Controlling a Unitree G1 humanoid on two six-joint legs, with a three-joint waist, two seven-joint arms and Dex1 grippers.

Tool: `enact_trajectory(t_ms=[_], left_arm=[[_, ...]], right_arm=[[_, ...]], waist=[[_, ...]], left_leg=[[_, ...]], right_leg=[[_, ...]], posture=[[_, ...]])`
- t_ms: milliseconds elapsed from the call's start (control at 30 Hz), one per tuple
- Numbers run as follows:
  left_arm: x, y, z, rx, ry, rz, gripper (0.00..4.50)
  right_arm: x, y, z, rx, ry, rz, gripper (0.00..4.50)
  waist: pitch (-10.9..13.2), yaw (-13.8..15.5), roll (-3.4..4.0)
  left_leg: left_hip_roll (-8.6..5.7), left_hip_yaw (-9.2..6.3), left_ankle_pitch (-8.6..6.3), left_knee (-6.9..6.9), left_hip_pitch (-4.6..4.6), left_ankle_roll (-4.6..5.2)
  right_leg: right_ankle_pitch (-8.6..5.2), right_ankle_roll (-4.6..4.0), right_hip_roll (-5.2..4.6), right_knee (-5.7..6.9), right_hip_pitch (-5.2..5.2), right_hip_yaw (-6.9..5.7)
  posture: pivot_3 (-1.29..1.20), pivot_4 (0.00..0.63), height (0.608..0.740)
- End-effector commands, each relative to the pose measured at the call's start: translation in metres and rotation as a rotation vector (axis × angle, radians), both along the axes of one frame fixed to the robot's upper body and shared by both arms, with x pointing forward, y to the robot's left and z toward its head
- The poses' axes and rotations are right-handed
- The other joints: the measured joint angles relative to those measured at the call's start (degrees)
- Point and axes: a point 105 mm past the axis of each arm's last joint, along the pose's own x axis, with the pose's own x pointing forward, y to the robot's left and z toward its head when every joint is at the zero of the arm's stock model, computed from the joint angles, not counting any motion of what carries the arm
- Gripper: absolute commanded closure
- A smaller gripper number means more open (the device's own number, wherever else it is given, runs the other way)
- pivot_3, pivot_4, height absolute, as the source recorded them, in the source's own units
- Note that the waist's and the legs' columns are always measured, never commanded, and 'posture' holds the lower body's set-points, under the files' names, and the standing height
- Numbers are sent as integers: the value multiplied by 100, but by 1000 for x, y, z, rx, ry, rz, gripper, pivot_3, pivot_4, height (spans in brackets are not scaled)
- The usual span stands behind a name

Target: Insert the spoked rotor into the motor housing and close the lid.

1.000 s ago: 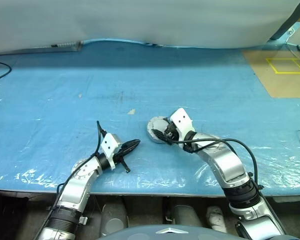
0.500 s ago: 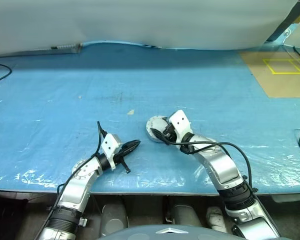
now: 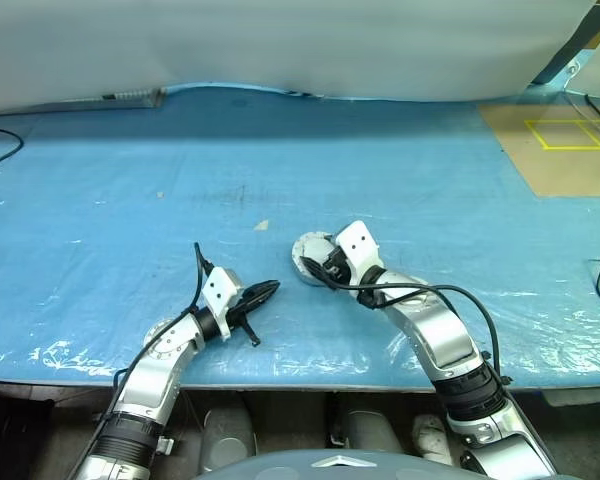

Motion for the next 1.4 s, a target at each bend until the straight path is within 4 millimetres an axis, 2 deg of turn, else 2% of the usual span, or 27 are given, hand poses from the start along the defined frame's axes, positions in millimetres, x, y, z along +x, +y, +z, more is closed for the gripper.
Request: enact_trajectory(t_ms=[33, 167, 233, 300, 400, 500, 733, 1067, 1400], left_arm=[[2, -2, 11, -9, -43, 0, 4500], [17, 3, 15, -26, -23, 78, 4500], [29, 5, 15, -25, 51, 129, 4500], [40, 5, 21, -94, 174, 160, 4500], [46, 1, 34, -238, 367, 107, 4500], [46, -7, 44, -302, 490, 28, 4500], [53, -20, 65, -424, 551, -26, 4500], [60, -32, 43, -319, 608, 28, 4500], [63, -41, 35, -235, 620, 18, 4500]], right_arm=[[-7, -5, -29, -63, 115, -6, 1533], [-7, -7, -31, -70, 121, -7, 1533], [-7, -8, -31, -72, 122, -9, 1533], [-7, -9, -32, -74, 124, -10, 1533], [-8, -10, -33, -78, 129, -11, 1533], [-8, -10, -35, -83, 136, -8, 1533], [-8, -10, -36, -87, 136, -5, 1533], [-8, -9, -36, -89, 132, 0, 1533], [-8, -6, -35, -94, 118, 12, 1533]], waist=[[0, 0, 0], [0, 3, 0], [-1, 3, 0], [-2, 2, 1], [-2, 1, 1], [-2, 1, 1], [-2, 0, 0], [-2, -2, 0], [-4, -1, -3]], left_leg=[[0, 0, 0, 0, 0, 0], [-1, 0, 0, -1, -1, 0], [-1, 0, 0, -1, 0, 0], [-1, 0, 0, -1, 1, 0], [-3, 0, 1, 0, 0, -1], [-6, 0, 1, 0, -2, -2], [-7, -1, 1, -2, -6, -1], [-7, -2, 1, -7, -6, -1], [-9, -4, 0, -12, -4, -1]], right_leg=[[0, 1, 0, 0, 0, 0], [-1, 1, 0, -2, 0, 0], [-1, 1, 0, -2, 0, 0], [-1, 1, 0, 0, 0, 0], [1, -2, 0, 0, 0, 1], [14, -24, 0, -2, -1, 1], [8, -16, -1, -6, 0, 0], [-4, 5, 0, -11, 0, 0], [-6, 10, -2, -16, 1, -1]], posture=[[0, 150, 740], [0, 150, 740], [0, 150, 740], [0, 150, 740], [0, 150, 740], [0, 150, 740], [0, 150, 740], [0, 150, 740], [0, 150, 740]])
